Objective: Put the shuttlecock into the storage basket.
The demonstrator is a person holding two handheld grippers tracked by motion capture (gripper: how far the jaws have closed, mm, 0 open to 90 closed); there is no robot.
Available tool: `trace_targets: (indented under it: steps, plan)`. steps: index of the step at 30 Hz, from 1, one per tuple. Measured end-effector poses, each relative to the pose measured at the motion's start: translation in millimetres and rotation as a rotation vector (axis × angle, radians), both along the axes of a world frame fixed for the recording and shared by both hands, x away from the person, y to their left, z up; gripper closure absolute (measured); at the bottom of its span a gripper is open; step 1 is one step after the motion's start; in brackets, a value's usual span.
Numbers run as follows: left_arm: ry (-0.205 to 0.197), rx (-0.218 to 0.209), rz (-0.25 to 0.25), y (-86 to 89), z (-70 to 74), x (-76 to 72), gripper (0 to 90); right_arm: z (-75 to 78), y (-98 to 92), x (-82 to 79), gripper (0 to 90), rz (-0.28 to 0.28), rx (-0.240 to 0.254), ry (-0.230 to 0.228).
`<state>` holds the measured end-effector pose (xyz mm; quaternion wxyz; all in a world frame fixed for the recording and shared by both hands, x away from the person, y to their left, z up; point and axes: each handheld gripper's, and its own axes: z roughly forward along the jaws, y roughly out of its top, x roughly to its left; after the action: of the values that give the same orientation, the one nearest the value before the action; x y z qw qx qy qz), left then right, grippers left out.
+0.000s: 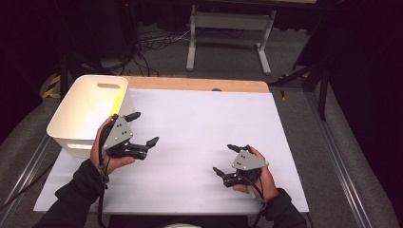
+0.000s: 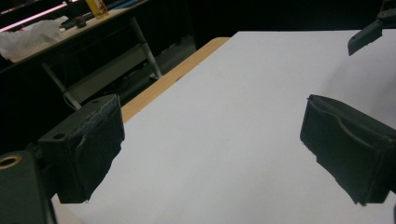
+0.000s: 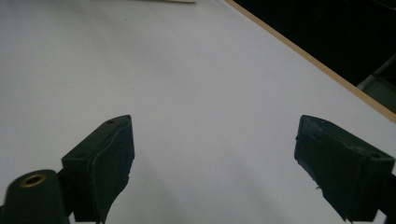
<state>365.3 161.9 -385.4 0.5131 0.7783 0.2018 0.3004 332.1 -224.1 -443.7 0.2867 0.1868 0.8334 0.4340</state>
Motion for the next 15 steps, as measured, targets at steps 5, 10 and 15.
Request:
trace_targets:
  steps: [5, 10, 15]
  plan:
    - [0.002, 0.008, -0.002, -1.0, -4.9, -0.9, 7.2, 0.0, 0.3, -1.2, 13.2, 0.001, 0.000, 0.001]
    - [0.003, 0.025, -0.008, -2.6, -12.8, -2.6, 7.5, 0.2, -0.2, -2.9, 13.1, 0.000, 0.002, 0.000]
    - [0.009, 0.041, -0.016, -2.8, -20.1, -4.7, 7.5, 0.1, -0.5, -4.0, 13.1, -0.004, 0.001, -0.002]
